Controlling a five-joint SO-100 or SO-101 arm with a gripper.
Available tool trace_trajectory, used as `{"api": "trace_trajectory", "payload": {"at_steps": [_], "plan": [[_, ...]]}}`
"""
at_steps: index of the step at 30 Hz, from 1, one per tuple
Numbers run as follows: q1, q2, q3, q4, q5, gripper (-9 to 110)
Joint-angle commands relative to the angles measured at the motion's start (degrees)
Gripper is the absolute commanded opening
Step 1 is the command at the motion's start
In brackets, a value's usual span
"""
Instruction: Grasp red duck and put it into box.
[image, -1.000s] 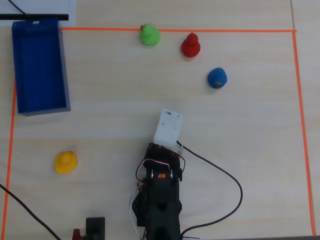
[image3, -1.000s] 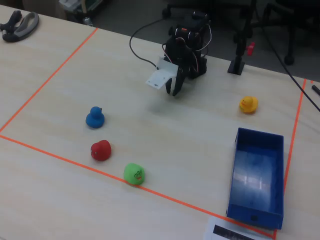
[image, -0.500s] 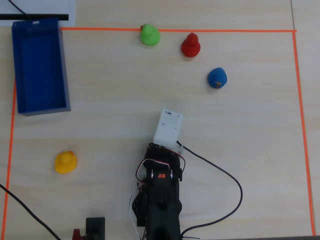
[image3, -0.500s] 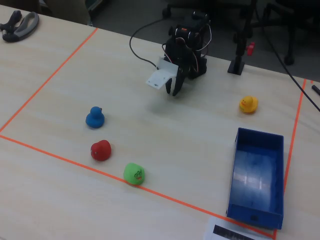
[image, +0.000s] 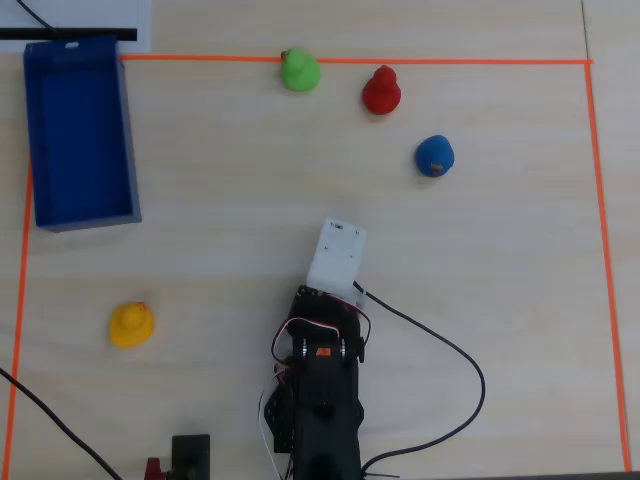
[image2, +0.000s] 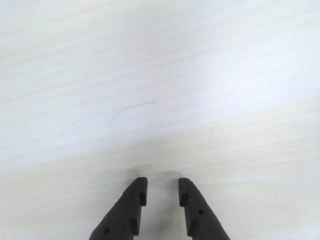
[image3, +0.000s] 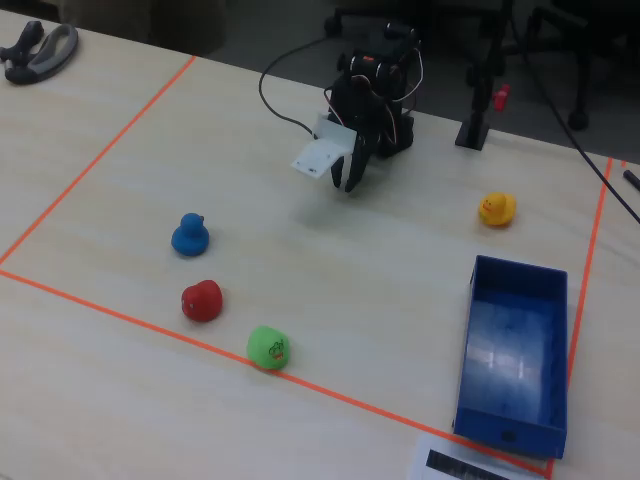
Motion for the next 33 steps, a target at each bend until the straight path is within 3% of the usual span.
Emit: {"api": "trace_trajectory", "payload": {"at_steps": [1,20,24,33], "plan": [[0.79,-0.88,-0.26,1.05,0.26,6],[0.44,-0.88,-0.26,0.79,0.18,0],[6.06,-0.97,-1.49,-1.58,-4.57,2],[10.63,-20.21,-27.25,-5.45,-6.42,15]]}}
